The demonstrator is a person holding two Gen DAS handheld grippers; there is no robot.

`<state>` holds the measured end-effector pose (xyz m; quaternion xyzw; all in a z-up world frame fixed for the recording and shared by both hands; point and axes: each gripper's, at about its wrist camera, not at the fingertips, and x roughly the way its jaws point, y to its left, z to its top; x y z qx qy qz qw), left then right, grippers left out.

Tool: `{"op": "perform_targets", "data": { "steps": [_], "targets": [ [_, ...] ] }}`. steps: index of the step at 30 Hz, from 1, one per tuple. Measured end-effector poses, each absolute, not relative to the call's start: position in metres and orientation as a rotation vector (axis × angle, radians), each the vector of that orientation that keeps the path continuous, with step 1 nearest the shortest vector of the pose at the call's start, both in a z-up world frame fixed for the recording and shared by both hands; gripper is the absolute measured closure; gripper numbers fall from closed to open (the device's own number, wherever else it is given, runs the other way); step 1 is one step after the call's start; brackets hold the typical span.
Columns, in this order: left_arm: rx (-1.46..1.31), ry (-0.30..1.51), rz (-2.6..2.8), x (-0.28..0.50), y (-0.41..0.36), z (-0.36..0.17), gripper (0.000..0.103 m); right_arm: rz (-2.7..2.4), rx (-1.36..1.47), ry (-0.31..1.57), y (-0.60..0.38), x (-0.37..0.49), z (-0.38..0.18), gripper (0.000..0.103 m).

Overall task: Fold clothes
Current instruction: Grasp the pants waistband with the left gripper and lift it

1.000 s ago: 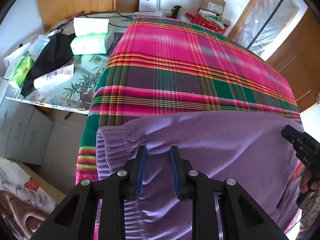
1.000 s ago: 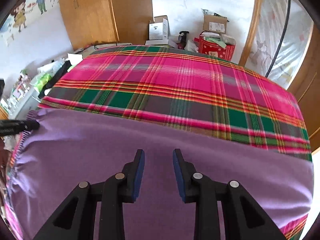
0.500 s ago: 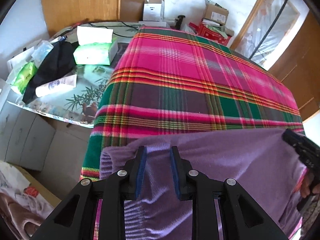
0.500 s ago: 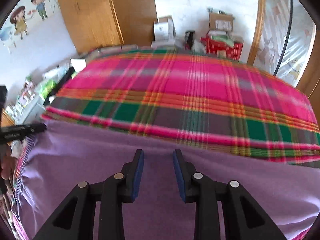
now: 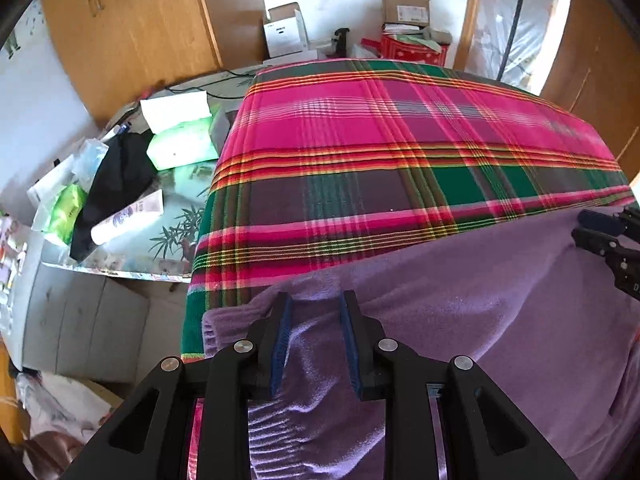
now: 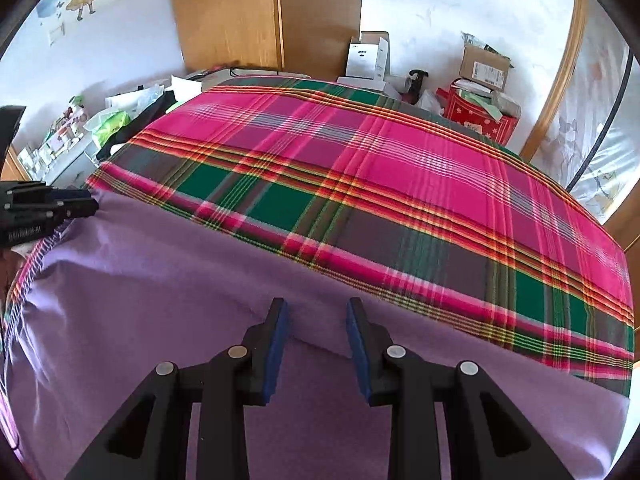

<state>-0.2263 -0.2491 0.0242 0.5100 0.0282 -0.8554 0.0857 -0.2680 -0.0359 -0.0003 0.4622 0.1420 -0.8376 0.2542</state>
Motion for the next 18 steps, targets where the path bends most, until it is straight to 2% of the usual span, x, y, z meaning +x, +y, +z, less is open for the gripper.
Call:
{"op": "perform_targets", "data": {
  "steps": [7,12,15,18],
  "targets": [
    [1.525,0.023,-2.619,-0.224,-0.249,0.025,0.076,-2.243,1.215,0.417,-0.044,-0.273,-0.004,0.072],
    [1.488,-0.034,-2.607,-0.230,-0.248,0.024,0.064,-2.237,1.199,0.414,-0.046,-0.276,-0.005,0.069],
    [1.450,-0.111,-2.604,-0.230,-0.242,0.023,0.062,-2.246,1.190,0.404,-0.047,-0.277,-0.005,0.069],
    [1.453,-0.128,-2.617,-0.231,-0.241,0.023,0.064,-2.242,1.178,0.403,-0.051,-0.276,-0.005,0.076]
  ]
}}
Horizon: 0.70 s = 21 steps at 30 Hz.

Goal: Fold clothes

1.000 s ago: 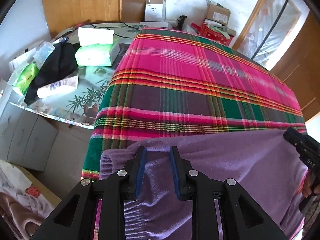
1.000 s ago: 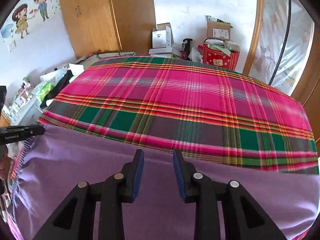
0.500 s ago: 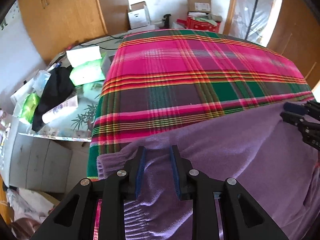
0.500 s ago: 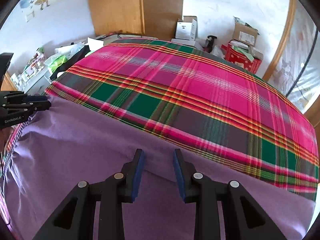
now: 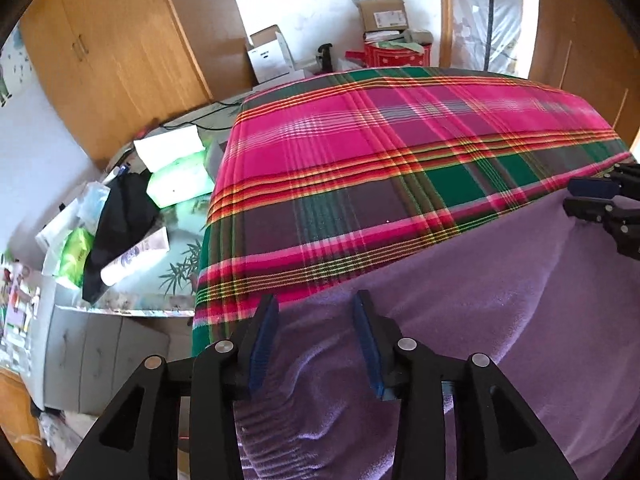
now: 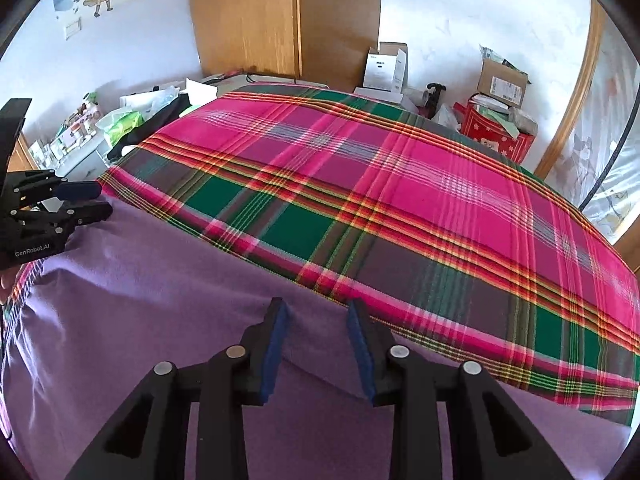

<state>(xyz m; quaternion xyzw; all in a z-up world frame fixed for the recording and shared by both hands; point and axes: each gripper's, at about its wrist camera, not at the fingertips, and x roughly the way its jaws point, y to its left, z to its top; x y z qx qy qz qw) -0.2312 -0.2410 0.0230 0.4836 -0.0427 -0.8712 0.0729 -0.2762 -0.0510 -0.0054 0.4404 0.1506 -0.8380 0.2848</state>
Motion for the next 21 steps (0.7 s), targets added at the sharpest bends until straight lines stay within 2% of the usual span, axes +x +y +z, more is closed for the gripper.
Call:
{"op": "perform_targets", "data": {
  "steps": [1,2,3,6,9,16,18,21],
  "targets": [
    [1.454,-0.134,-2.621,-0.231,-0.241,0.023,0.066,-2.239,1.174,0.403,-0.053,-0.276,-0.005,0.082],
    [1.456,-0.139,-2.627,-0.232,-0.240,0.023,0.075,-2.237,1.170,0.403,-0.054,-0.275,-0.005,0.090],
    [1.465,-0.146,-2.641,-0.232,-0.238,0.023,0.083,-2.232,1.165,0.407,-0.056,-0.275,-0.005,0.093],
    [1.464,-0.223,-2.659,-0.235,-0.228,0.022,0.097,-2.241,1.156,0.424,-0.062,-0.277,-0.006,0.099],
    [1.429,-0.264,-2.644,-0.240,-0.222,0.021,0.100,-2.252,1.165,0.393,-0.063,-0.284,-0.006,0.100],
    [1.403,-0.208,-2.626,-0.250,-0.226,0.020,0.100,-2.237,1.215,0.305,-0.057,-0.293,-0.005,0.099],
    [1.407,-0.188,-2.631,-0.250,-0.228,0.020,0.099,-2.237,1.226,0.286,-0.053,-0.294,-0.002,0.093],
    [1.464,-0.102,-2.648,-0.249,-0.235,0.024,0.097,-2.231,1.235,0.265,-0.045,-0.295,0.000,0.079]
  ]
}}
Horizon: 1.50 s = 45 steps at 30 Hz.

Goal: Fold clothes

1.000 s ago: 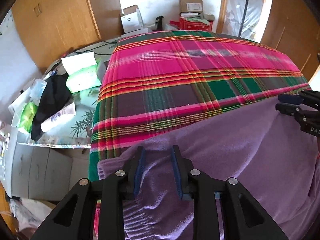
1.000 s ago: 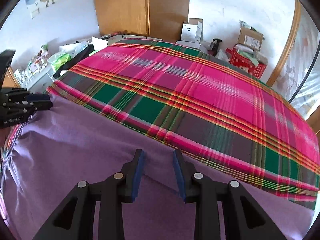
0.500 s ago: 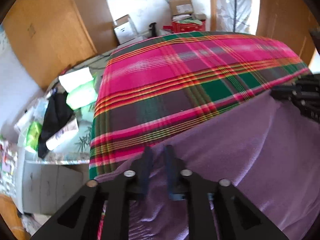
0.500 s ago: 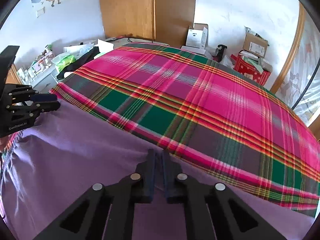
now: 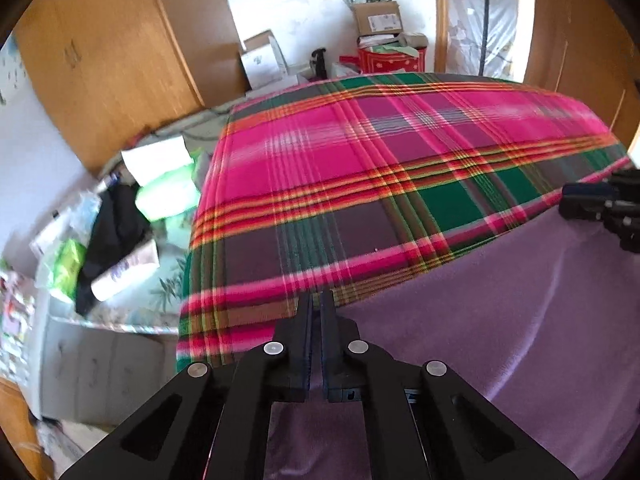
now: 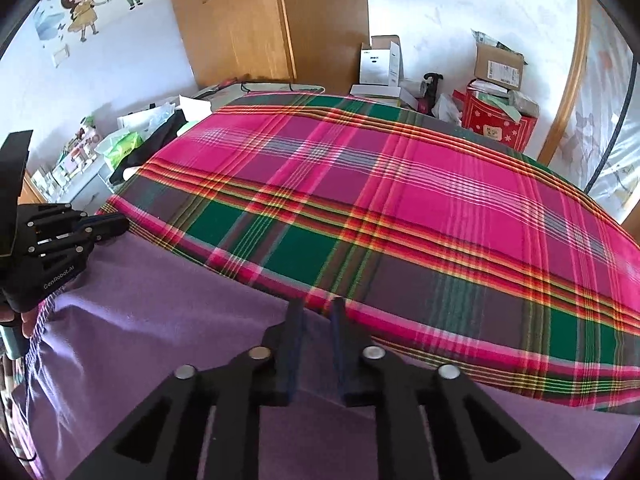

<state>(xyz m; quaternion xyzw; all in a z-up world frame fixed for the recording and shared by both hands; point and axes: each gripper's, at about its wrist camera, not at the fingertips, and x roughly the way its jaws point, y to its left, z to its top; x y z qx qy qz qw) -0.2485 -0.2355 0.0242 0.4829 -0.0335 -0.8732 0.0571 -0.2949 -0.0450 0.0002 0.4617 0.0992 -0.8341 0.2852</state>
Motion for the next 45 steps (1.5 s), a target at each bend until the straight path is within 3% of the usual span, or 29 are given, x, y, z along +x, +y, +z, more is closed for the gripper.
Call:
{"op": "perform_targets", "data": {
  "steps": [1,3,7,12,15,18,20,24,27,38,45],
  "targets": [
    [1.490,-0.082,-2.663,-0.247,-0.237,0.026,0.094,-2.229,1.232,0.259,-0.042,-0.295,0.002,0.077],
    [1.520,-0.119,-2.717,-0.242,-0.234,0.028,0.078,-2.228,1.222,0.254,-0.036,-0.295,0.005,0.073],
    [1.545,-0.218,-2.760,-0.234,-0.230,0.028,0.073,-2.186,1.223,0.264,-0.030,-0.294,0.007,0.062],
    [1.560,-0.262,-2.751,-0.243,-0.234,0.024,0.059,-2.159,1.258,0.345,-0.028,-0.299,-0.002,0.060],
    [1.578,-0.242,-2.763,-0.245,-0.234,0.024,0.058,-2.156,1.238,0.370,-0.026,-0.301,-0.004,0.057],
    [1.552,-0.358,-2.789,-0.243,-0.227,0.023,0.058,-2.139,1.216,0.428,-0.030,-0.300,-0.005,0.054],
    [1.544,-0.400,-2.807,-0.241,-0.223,0.023,0.064,-2.126,1.221,0.430,-0.031,-0.303,-0.006,0.052],
    [1.589,-0.376,-2.842,-0.242,-0.222,0.023,0.088,-2.130,1.220,0.434,-0.032,-0.302,-0.006,0.052],
    [1.590,-0.438,-2.837,-0.240,-0.214,0.022,0.094,-2.127,1.213,0.440,-0.032,-0.298,-0.006,0.056],
    [1.487,-0.376,-2.857,-0.230,-0.222,0.032,0.103,-2.076,1.183,0.515,-0.042,-0.282,-0.001,0.098],
    [1.444,-0.341,-2.845,-0.233,-0.232,0.037,0.102,-2.178,1.121,0.488,-0.039,-0.281,0.012,0.101]
  ]
}}
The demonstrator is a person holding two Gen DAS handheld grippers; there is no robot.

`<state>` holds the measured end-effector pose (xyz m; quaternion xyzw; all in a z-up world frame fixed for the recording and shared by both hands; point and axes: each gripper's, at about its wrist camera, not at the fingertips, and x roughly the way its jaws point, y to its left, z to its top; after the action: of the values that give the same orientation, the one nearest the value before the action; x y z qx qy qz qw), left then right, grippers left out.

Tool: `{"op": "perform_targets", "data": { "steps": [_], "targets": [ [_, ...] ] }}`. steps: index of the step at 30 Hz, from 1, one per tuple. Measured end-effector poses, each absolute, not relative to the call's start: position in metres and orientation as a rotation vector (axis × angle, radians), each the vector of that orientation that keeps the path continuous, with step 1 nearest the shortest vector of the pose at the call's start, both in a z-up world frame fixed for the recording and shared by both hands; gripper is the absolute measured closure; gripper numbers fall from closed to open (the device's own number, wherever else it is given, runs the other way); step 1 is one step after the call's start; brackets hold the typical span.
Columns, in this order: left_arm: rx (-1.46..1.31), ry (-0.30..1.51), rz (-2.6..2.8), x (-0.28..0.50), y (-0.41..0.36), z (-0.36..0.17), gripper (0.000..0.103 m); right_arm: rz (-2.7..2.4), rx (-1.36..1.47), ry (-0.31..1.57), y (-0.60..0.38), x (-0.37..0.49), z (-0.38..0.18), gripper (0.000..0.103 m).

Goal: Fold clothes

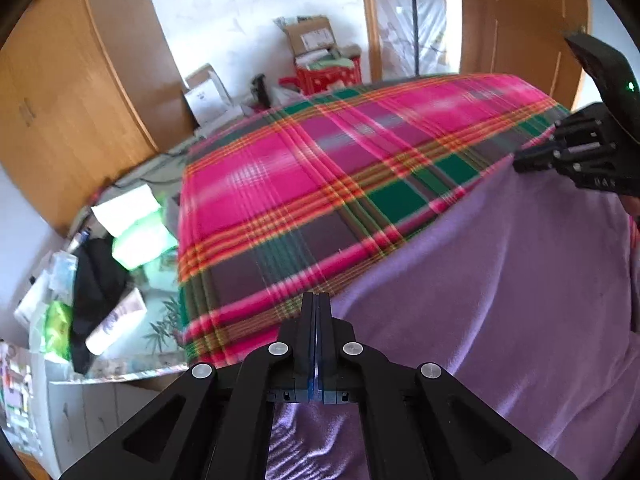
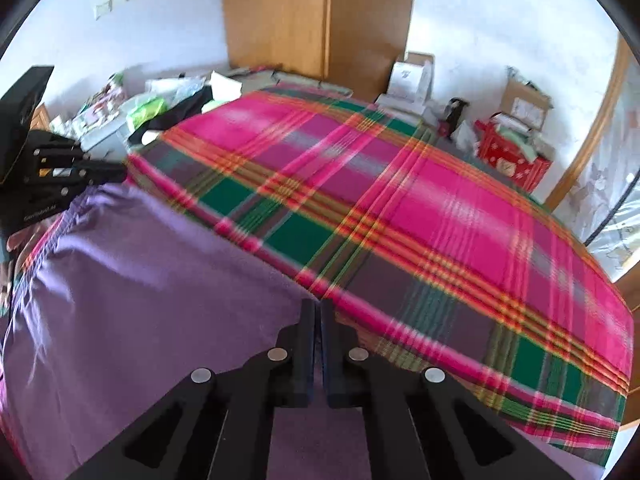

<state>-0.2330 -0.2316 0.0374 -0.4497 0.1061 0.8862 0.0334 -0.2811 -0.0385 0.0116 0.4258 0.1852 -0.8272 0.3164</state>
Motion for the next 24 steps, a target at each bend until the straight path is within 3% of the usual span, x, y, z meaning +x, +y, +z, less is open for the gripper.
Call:
{"op": "perform_targets", "data": {
  "steps": [2,5,8,11,15,18,24],
  "targets": [
    [-1.415,0.304,2.695,-0.235,-0.233,0.034,0.101,-2.182,1.138,0.481,-0.040,-0.284,0.010,0.101],
    [-1.446,0.321,2.644,-0.234,-0.230,0.027,0.086,-2.181,1.150,0.467,-0.039,-0.285,0.007,0.100],
    [-1.451,0.351,2.630,-0.234,-0.229,0.024,0.080,-2.174,1.163,0.438,-0.036,-0.285,0.005,0.100],
    [-1.477,0.327,2.651,-0.237,-0.235,0.024,0.062,-2.168,1.163,0.427,-0.033,-0.283,0.005,0.100],
    [-1.474,0.372,2.653,-0.237,-0.237,0.023,0.050,-2.163,1.178,0.425,-0.034,-0.283,0.001,0.100],
    [-1.443,0.360,2.666,-0.236,-0.241,0.022,0.047,-2.159,1.180,0.430,-0.034,-0.283,-0.001,0.100],
    [-1.483,0.129,2.620,-0.241,-0.259,0.019,0.047,-2.160,1.185,0.413,-0.033,-0.284,-0.002,0.100]
  ]
}}
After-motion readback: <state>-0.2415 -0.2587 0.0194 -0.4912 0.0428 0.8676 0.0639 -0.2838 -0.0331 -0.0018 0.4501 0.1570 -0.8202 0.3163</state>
